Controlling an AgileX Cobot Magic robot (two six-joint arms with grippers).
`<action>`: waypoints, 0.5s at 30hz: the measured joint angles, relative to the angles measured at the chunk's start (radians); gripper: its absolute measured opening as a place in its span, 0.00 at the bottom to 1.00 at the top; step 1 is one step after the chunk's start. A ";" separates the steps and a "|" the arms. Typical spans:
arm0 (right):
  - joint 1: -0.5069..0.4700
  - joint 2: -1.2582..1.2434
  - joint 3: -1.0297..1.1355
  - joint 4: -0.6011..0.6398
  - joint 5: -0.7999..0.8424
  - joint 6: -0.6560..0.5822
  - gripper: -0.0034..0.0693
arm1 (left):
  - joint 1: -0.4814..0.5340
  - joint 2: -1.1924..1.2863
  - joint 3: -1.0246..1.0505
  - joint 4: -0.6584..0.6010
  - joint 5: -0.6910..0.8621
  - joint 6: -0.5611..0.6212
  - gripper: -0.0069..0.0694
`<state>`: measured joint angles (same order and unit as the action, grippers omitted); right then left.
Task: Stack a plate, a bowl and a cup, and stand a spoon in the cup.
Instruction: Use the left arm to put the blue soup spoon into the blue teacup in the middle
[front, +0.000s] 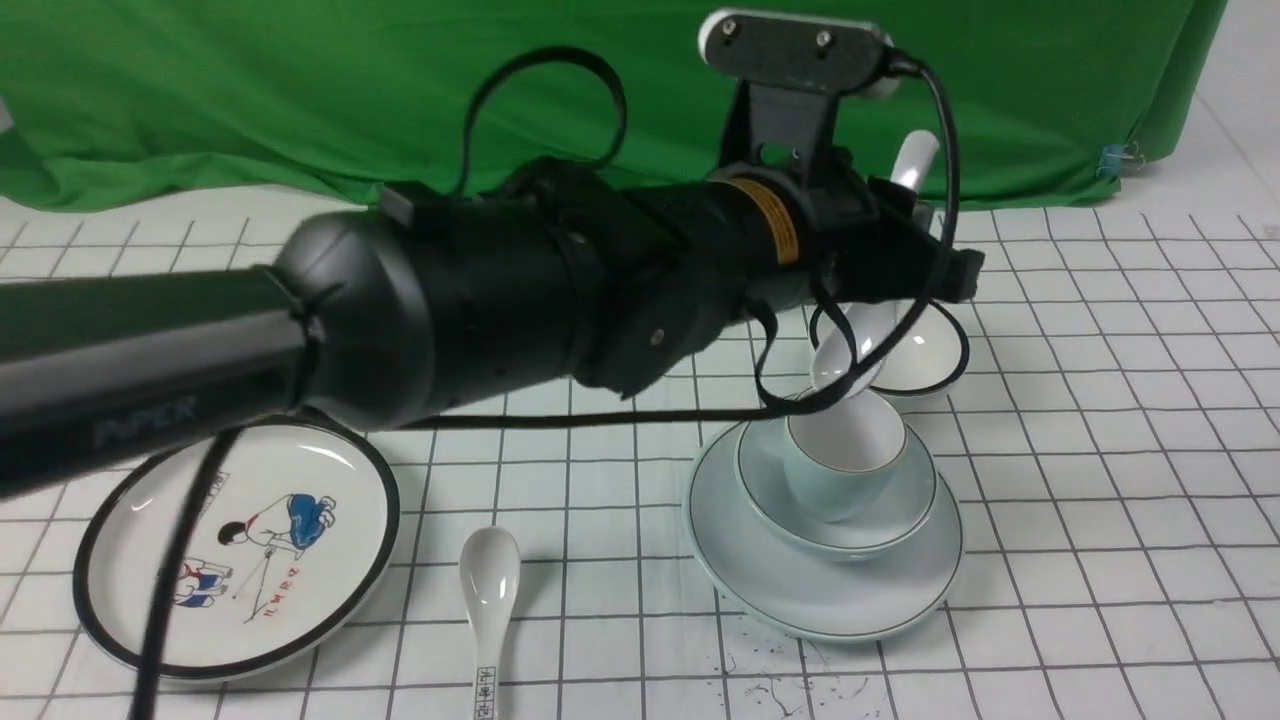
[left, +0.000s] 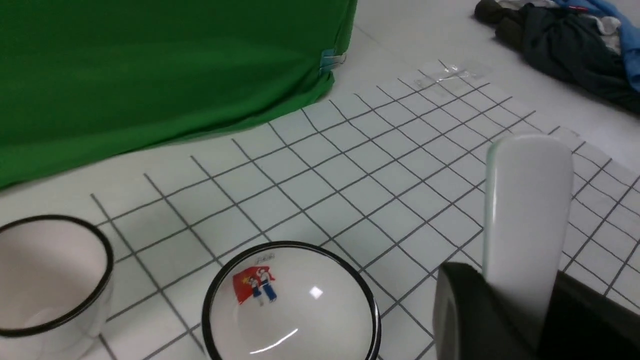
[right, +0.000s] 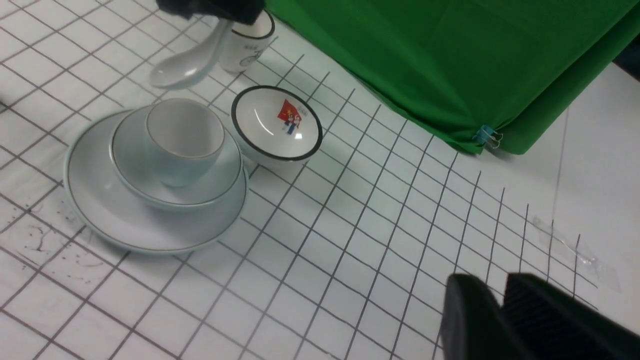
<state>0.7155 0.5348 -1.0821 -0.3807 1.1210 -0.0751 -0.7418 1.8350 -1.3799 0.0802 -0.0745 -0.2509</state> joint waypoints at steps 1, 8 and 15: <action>0.000 0.000 0.000 0.000 0.000 0.000 0.24 | -0.004 0.016 0.000 0.009 -0.017 0.002 0.19; 0.000 0.000 0.000 -0.001 -0.001 0.003 0.25 | -0.006 0.104 0.000 0.032 -0.083 0.002 0.19; 0.000 0.000 0.000 -0.001 -0.001 0.004 0.26 | -0.006 0.157 0.000 0.058 -0.128 0.002 0.19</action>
<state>0.7155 0.5348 -1.0821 -0.3818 1.1202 -0.0713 -0.7482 1.9918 -1.3799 0.1380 -0.2024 -0.2484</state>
